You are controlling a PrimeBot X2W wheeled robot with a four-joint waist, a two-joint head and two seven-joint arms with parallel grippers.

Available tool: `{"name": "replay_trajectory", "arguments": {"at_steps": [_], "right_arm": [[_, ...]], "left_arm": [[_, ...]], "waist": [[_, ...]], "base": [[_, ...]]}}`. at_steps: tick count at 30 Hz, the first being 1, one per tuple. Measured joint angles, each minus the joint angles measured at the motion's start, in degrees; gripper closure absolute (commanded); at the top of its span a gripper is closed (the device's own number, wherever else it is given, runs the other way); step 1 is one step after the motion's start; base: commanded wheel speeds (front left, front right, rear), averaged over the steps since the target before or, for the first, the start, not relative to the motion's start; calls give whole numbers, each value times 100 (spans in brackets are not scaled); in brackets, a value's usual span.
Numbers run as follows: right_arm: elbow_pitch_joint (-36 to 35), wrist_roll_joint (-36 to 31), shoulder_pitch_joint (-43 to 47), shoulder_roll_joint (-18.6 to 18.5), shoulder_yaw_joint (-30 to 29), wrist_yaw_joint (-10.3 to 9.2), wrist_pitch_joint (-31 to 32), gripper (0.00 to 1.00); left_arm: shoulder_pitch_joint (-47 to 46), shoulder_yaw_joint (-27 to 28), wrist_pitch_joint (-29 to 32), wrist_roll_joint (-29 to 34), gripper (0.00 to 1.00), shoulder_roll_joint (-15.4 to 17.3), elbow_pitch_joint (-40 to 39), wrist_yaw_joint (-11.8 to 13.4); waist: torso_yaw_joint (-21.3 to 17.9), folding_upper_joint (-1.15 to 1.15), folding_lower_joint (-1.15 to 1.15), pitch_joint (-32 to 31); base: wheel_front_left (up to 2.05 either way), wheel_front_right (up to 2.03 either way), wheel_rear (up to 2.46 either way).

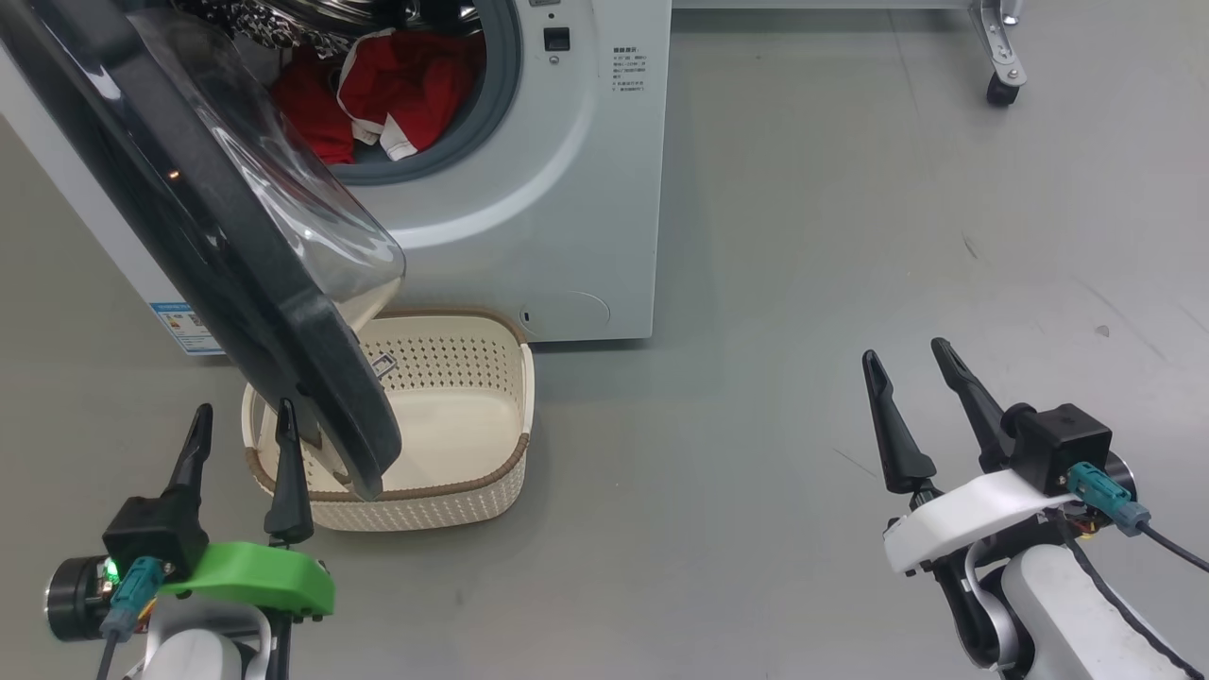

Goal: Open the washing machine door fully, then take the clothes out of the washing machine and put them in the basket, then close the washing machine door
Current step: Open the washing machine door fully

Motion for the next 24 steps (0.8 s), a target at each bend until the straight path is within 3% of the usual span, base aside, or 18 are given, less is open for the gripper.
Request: {"name": "replay_trajectory", "arguments": {"at_steps": [24], "right_arm": [[-78, -415, 637, 325, -288, 0, 0, 0]], "left_arm": [[179, -30, 0, 1, 0, -24, 298, -116]], "waist": [[-70, 0, 0, -154]], "base": [[0, 0, 0]]}}
